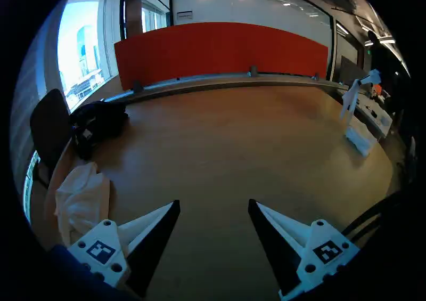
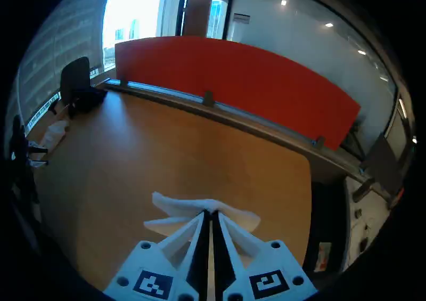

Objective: Fold towel

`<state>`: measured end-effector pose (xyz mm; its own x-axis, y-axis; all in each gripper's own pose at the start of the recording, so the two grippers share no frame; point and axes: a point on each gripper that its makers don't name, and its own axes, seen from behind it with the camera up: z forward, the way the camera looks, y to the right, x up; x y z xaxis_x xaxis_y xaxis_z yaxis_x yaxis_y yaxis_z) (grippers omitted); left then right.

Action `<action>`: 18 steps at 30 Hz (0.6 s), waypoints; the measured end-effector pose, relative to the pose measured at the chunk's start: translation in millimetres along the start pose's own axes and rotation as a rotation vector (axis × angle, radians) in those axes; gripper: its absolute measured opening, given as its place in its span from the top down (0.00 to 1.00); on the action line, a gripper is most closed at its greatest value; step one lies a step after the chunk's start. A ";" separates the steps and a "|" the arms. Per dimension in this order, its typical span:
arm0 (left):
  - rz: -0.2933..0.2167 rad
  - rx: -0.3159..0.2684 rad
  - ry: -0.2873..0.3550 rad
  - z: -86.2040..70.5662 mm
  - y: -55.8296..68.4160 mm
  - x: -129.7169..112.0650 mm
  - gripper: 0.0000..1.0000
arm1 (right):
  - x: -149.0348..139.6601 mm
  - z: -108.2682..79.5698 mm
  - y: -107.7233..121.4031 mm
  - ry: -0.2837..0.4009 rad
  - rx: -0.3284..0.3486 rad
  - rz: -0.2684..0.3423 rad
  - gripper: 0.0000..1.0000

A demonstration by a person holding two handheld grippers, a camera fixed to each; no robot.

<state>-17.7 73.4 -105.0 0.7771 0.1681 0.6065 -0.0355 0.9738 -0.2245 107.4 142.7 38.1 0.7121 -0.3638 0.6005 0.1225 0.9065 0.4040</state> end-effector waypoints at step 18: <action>0.009 -0.012 0.004 -0.9 3.3 1.8 0.05 | -71.6 -29.1 16.1 -0.092 -0.063 0.052 0.95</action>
<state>-15.8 76.8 -105.3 0.7790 0.1768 0.6015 -0.0351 0.9702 -0.2397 78.5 189.6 -18.5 0.6523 -0.3317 0.6815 0.1325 0.9352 0.3284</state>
